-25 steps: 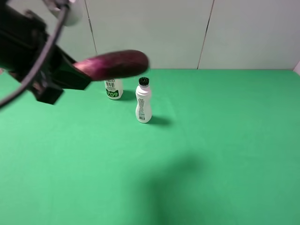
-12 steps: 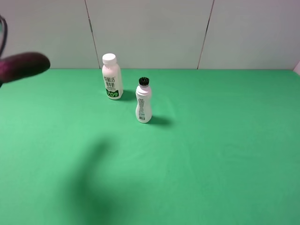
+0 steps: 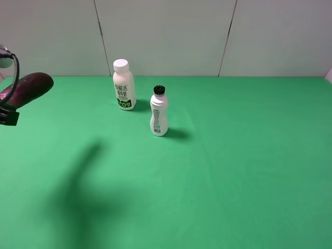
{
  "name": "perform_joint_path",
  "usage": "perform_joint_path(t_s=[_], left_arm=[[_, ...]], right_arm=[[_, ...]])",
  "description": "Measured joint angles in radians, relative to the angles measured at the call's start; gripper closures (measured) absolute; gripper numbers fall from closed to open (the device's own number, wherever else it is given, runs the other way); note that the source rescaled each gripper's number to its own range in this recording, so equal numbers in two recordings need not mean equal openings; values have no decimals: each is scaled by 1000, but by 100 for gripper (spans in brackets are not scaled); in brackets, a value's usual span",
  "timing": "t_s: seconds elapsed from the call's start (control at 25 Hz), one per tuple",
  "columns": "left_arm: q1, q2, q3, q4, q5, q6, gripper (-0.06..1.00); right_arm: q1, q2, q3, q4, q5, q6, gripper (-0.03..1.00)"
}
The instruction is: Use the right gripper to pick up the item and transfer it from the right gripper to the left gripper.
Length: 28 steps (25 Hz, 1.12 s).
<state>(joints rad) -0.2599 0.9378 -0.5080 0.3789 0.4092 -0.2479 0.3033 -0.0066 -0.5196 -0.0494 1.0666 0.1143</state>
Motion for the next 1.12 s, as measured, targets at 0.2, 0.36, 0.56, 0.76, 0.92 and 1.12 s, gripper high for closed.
perform_joint_path(t_s=[0.2,0.36,0.56,0.76,0.92,1.12], left_arm=[[72,137,4,0,-139,-12,94],[76,291,4,-3,-312,-56,94],[77,512,4,-4,-502,-101,94],[78,689,5,-4,-679,-126,94],[78,787,8,-4,-770,-127,94],[78,811,8,-4,-822,-122,94]], right_arm=[[0,0,0,0,0,0,-3],[0,0,0,0,0,0,-3],[0,0,0,0,0,0,-3],[0,0,0,0,0,0,-3],[0,0,0,0,0,0,-3],[0,0,0,0,0,0,-3]])
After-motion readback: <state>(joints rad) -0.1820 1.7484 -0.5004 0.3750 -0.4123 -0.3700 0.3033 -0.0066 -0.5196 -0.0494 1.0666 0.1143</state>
